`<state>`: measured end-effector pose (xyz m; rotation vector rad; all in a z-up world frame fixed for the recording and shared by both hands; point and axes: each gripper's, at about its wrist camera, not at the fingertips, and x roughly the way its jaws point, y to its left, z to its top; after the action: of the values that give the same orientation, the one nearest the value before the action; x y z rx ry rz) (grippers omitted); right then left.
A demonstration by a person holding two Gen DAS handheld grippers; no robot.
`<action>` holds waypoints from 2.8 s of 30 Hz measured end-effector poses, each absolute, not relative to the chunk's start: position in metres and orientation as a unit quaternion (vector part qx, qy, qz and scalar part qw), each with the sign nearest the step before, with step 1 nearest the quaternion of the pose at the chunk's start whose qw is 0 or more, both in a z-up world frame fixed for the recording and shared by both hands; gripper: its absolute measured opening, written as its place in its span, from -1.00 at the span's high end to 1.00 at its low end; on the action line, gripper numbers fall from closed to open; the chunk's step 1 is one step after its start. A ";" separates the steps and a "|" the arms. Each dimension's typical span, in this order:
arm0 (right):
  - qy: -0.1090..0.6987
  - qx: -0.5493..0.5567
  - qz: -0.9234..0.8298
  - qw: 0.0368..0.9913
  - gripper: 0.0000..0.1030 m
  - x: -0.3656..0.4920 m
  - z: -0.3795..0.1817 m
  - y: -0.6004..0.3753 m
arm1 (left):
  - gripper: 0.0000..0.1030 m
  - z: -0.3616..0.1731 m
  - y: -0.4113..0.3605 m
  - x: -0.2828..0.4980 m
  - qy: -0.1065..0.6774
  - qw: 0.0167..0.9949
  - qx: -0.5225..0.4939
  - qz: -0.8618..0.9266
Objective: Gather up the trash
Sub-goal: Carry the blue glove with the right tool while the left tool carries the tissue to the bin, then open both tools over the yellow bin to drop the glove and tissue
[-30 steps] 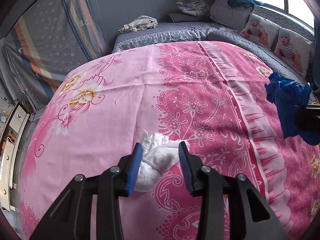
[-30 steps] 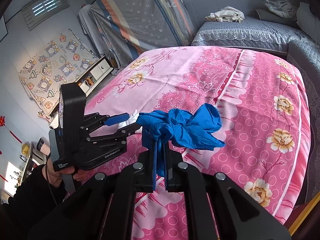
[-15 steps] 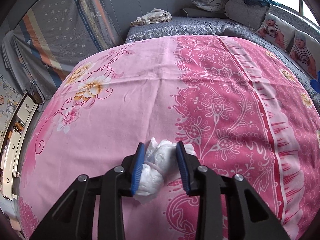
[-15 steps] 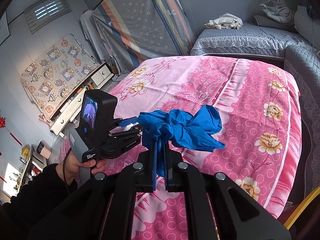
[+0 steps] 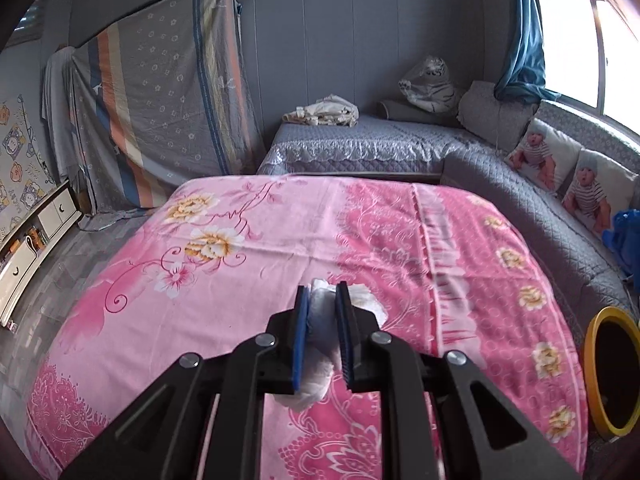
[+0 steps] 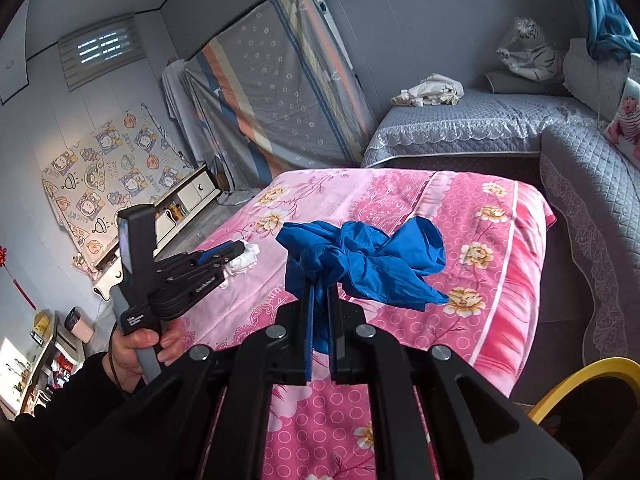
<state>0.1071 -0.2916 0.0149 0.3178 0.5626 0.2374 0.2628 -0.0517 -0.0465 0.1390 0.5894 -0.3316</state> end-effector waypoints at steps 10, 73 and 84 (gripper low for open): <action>0.182 0.143 0.052 0.971 0.91 0.019 0.077 -0.342 | 0.74 0.044 -0.120 0.165 0.193 0.955 0.046 -0.222; 0.315 0.327 -0.211 0.865 0.89 -0.058 -0.158 -0.534 | 0.71 -0.142 -0.386 0.105 0.389 0.793 0.147 -0.446; 0.309 0.340 -0.233 0.857 0.14 -0.067 -0.158 -0.540 | 0.07 -0.146 -0.385 0.115 0.406 0.795 0.134 -0.430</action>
<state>-0.0666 -0.5400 -0.1580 0.7144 0.6492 -0.4887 0.1146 -0.3854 -0.1459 0.2885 0.8731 -0.9246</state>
